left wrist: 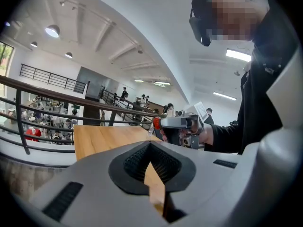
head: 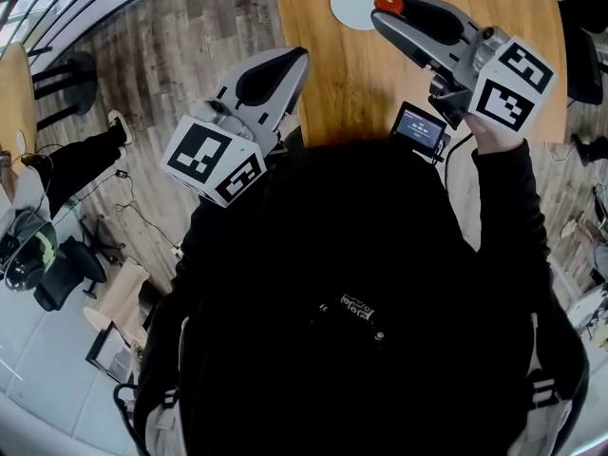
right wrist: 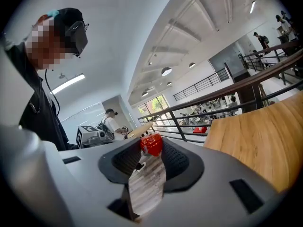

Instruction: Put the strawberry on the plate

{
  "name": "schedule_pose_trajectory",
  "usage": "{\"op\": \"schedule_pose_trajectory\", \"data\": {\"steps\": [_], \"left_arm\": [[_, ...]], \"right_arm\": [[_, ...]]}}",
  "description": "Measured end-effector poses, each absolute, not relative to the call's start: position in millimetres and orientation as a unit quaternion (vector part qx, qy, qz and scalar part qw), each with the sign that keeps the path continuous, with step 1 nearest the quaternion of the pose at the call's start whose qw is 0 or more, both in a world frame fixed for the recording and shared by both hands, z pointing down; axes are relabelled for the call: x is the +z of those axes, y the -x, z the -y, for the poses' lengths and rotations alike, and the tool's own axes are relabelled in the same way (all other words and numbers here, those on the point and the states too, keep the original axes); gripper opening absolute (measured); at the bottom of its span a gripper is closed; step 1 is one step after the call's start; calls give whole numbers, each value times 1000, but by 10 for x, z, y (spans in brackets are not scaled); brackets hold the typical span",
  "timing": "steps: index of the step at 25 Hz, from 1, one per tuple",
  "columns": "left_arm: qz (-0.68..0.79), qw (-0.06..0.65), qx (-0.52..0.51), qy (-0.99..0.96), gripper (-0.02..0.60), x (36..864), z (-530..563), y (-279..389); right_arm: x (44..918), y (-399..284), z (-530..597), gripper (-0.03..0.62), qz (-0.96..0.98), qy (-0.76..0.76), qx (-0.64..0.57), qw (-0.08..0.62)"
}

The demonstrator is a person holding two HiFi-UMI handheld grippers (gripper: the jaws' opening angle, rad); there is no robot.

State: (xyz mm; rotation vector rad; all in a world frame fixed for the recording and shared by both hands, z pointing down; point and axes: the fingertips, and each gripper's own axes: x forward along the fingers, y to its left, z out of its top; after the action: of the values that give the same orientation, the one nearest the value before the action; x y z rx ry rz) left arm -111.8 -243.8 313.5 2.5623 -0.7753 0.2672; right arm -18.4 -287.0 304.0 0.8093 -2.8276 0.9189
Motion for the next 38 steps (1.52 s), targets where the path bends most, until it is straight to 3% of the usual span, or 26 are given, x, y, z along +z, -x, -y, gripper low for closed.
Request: {"op": "schedule_pose_trajectory", "data": {"steps": [38], "left_arm": [[361, 318, 88, -872, 0, 3549, 2173, 1172]], "right_arm": [[4250, -175, 2910, 144, 895, -263, 325, 153]]}}
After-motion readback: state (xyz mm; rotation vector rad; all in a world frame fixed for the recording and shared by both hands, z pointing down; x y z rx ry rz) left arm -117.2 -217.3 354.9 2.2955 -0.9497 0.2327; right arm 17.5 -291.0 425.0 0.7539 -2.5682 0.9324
